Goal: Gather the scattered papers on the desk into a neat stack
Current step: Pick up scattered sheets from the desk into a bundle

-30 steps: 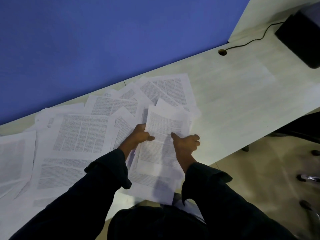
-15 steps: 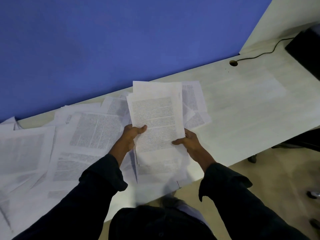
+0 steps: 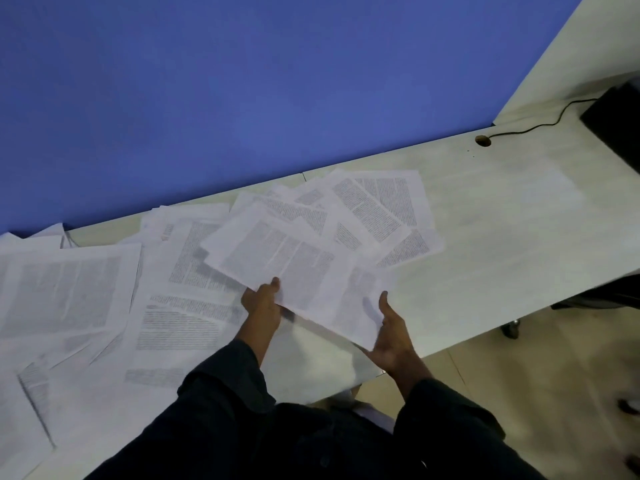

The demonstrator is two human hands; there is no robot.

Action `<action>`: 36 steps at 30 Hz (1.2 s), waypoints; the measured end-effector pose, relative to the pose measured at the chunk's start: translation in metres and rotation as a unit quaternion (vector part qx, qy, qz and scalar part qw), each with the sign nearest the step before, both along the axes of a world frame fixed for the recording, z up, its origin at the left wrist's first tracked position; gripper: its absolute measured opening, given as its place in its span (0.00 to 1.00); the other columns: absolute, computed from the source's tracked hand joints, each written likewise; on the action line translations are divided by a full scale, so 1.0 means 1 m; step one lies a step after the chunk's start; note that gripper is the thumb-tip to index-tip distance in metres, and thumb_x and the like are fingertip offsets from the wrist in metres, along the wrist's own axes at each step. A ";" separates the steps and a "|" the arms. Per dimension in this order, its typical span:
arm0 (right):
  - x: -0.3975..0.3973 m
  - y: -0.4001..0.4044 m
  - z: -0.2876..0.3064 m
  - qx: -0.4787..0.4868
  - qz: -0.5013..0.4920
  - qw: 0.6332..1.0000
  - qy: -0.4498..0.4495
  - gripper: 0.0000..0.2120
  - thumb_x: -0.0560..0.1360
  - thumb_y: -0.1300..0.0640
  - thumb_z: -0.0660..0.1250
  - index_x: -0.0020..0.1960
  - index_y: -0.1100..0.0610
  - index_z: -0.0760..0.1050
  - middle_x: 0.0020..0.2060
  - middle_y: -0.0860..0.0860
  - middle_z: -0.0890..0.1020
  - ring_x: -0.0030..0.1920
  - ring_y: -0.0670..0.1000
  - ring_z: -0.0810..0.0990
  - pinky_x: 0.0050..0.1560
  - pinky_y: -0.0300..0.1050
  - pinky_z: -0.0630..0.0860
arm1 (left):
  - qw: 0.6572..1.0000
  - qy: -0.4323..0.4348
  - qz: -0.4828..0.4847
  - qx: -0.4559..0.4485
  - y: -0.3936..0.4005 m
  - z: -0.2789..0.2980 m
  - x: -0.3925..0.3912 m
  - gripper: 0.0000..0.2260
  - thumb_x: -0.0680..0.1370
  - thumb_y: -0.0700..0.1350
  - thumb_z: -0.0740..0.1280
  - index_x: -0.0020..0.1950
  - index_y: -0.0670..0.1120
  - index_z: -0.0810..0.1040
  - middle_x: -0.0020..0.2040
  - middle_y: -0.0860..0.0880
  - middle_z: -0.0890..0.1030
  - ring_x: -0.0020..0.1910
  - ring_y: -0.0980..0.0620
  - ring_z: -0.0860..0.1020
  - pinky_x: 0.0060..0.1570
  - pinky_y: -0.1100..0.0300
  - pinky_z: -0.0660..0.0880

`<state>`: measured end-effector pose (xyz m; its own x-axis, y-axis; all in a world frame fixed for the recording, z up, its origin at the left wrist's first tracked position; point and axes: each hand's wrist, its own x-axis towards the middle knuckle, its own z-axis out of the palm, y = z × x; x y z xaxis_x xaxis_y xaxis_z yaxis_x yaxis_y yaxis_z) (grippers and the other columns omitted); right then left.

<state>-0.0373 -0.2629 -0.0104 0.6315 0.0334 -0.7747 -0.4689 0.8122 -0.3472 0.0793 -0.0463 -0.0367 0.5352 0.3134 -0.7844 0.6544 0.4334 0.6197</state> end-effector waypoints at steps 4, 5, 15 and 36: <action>0.008 0.010 -0.036 -0.136 0.047 0.989 0.021 0.30 0.70 0.63 0.81 0.70 0.61 0.76 0.69 0.60 0.79 0.66 0.67 0.78 0.63 0.69 0.78 | 0.990 0.023 -0.113 -0.082 0.016 -0.007 -0.024 0.24 0.72 0.30 0.76 0.66 0.36 0.76 0.61 0.39 0.81 0.50 0.40 0.82 0.33 0.45 0.83; 0.009 0.009 -0.035 -0.177 0.056 0.982 0.042 0.31 0.68 0.67 0.81 0.68 0.64 0.76 0.66 0.62 0.80 0.63 0.68 0.80 0.58 0.68 0.80 | 0.988 0.023 -0.121 -0.091 0.025 -0.009 -0.027 0.25 0.70 0.30 0.77 0.66 0.36 0.77 0.61 0.38 0.82 0.53 0.39 0.82 0.36 0.45 0.84; 0.034 0.023 -0.023 -0.178 0.168 0.970 -0.008 0.23 0.76 0.47 0.75 0.66 0.58 0.80 0.59 0.55 0.86 0.61 0.59 0.84 0.57 0.54 0.83 | 0.973 -0.021 -0.230 0.002 0.057 -0.008 0.022 0.23 0.70 0.33 0.78 0.63 0.40 0.79 0.58 0.43 0.83 0.54 0.42 0.81 0.56 0.42 0.80; 0.171 0.046 -0.018 -0.402 0.114 0.906 0.067 0.29 0.68 0.64 0.82 0.65 0.71 0.77 0.58 0.60 0.84 0.55 0.61 0.84 0.57 0.54 0.81 | 0.830 -0.086 -0.268 0.482 0.133 -0.015 0.083 0.16 0.70 0.40 0.72 0.58 0.40 0.82 0.56 0.40 0.82 0.57 0.38 0.80 0.52 0.55 0.75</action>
